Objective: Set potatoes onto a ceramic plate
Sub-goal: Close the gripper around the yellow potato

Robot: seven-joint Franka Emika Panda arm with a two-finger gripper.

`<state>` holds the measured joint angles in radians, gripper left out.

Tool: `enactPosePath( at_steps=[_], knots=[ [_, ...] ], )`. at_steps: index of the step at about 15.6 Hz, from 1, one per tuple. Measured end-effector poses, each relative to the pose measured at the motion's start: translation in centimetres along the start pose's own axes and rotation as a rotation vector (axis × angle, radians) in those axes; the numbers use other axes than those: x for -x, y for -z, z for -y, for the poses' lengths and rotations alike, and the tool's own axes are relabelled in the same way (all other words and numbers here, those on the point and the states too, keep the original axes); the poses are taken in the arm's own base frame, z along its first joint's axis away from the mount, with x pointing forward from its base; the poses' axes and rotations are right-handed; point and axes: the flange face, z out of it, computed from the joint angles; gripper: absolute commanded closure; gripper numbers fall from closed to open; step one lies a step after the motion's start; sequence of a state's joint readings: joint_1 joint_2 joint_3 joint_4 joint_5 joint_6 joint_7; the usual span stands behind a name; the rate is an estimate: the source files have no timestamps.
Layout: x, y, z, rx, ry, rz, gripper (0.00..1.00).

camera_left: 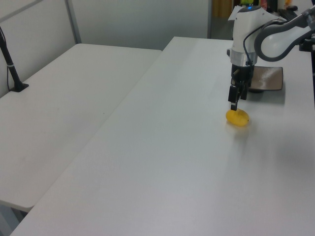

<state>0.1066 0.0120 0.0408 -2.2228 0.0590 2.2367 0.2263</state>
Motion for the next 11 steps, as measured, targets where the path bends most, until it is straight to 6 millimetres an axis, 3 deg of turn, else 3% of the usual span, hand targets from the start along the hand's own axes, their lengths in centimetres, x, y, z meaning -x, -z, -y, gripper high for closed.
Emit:
enactPosePath(
  at_steps=[5, 11],
  knots=[
    [0.3, -2.9, -0.3, 0.002, -0.009, 0.015, 0.0],
    [0.4, -5.2, -0.4, -0.003, -0.016, -0.014, 0.55]
  ],
)
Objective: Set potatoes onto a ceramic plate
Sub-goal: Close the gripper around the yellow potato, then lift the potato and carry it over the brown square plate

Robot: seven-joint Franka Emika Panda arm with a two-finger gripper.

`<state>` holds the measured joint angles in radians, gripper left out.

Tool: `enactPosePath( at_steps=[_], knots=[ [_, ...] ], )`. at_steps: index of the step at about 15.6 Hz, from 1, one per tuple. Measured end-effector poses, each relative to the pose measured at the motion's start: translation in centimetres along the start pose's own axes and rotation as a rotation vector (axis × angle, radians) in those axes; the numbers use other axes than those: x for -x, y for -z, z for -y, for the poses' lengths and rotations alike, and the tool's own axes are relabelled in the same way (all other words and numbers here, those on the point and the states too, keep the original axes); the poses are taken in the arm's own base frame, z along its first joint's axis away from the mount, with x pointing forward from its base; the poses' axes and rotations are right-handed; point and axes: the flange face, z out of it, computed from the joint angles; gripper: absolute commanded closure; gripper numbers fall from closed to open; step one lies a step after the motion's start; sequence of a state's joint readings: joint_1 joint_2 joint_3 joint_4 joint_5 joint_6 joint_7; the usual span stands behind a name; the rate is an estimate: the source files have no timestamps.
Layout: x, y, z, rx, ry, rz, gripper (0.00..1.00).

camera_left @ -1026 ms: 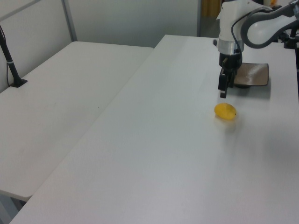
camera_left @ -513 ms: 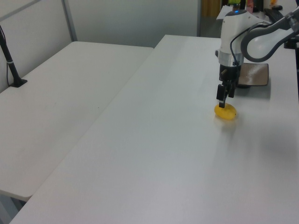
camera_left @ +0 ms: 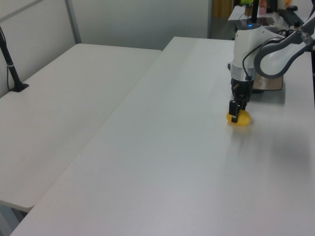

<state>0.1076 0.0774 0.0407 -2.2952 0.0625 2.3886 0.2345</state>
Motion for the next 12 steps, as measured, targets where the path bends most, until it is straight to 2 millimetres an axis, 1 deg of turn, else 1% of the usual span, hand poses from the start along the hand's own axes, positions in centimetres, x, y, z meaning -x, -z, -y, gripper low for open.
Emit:
enactPosePath(
  at_steps=[4, 6, 9, 12],
  knots=[
    [-0.1, 0.2, 0.0, -0.001, -0.009, -0.004, 0.55],
    [-0.2, 0.6, 0.1, -0.004, -0.012, -0.014, 0.55],
    [-0.5, 2.4, 0.2, -0.01, -0.017, -0.036, 0.55],
    [-0.8, 4.9, -0.1, -0.007, -0.025, -0.017, 0.54]
  ],
)
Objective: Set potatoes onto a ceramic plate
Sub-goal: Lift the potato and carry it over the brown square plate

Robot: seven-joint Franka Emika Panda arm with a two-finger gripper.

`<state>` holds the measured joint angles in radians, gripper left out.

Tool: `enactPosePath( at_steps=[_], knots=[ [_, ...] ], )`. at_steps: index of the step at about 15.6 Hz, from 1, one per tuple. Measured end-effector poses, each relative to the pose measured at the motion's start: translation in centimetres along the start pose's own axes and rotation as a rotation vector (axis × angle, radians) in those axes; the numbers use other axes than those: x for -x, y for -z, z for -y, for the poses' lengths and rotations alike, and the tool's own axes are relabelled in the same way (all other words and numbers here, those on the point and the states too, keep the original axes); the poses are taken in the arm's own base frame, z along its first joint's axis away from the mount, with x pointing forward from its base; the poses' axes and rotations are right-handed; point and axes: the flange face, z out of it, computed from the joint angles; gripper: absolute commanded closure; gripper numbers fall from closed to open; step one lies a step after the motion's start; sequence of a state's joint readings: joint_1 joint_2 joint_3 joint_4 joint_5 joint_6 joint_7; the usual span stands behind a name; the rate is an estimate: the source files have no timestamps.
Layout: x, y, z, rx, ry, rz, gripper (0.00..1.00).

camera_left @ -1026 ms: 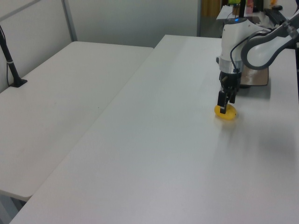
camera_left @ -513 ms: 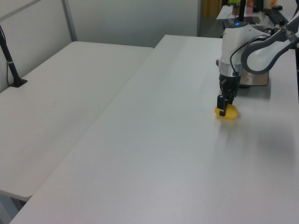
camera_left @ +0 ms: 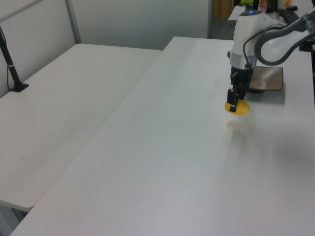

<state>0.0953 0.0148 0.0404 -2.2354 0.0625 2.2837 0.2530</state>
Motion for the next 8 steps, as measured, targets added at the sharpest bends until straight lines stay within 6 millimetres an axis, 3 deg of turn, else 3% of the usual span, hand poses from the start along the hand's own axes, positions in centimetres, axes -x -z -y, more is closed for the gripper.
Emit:
enactPosePath(
  at_steps=[4, 8],
  knots=[
    [-0.8, 3.2, -1.9, 0.004, -0.024, 0.022, 0.53],
    [-2.4, 5.1, -6.1, -0.001, -0.038, -0.001, 0.52]
  ],
)
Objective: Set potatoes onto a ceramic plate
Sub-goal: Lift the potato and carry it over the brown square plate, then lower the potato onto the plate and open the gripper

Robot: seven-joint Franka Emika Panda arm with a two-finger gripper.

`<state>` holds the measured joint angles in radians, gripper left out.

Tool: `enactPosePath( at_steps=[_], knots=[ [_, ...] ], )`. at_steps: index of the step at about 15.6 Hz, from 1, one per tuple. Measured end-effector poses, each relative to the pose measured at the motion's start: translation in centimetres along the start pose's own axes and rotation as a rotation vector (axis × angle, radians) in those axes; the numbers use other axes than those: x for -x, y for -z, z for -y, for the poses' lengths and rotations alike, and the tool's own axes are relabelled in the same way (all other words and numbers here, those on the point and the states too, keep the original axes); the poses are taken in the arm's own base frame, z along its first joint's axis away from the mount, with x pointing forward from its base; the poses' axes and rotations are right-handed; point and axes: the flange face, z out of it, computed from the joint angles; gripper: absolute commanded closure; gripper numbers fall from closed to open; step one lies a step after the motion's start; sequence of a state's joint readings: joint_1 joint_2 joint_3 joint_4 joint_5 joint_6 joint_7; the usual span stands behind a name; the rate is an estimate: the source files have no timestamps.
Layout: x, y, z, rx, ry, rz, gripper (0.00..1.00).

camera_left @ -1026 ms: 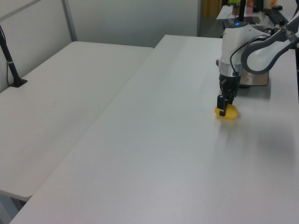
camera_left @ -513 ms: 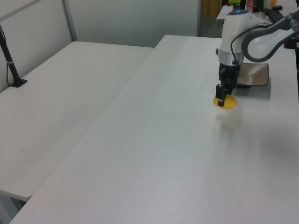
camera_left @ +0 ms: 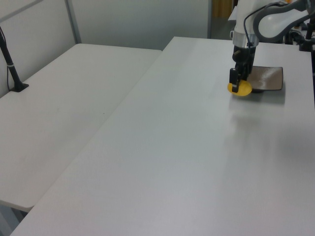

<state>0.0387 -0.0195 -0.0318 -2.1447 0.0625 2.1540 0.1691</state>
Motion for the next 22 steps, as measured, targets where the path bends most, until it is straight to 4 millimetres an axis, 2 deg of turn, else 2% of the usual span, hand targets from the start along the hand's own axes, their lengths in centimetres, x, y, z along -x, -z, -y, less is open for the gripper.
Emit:
enactPosePath(
  at_steps=[4, 5, 8, 9, 16, 22],
  knots=[
    [-1.0, 0.2, -5.9, 0.001, 0.006, -0.005, 0.45],
    [-1.1, 0.2, -7.3, 0.002, 0.007, -0.005, 0.41],
    [-1.3, 0.2, -10.5, 0.003, -0.004, -0.005, 0.08],
    [-1.4, 0.2, -11.0, 0.004, -0.003, -0.005, 0.0],
    [-2.2, -0.2, -12.0, 0.012, -0.018, -0.021, 0.0],
    [-2.4, 0.1, -12.1, 0.012, -0.019, -0.028, 0.0]
  ],
)
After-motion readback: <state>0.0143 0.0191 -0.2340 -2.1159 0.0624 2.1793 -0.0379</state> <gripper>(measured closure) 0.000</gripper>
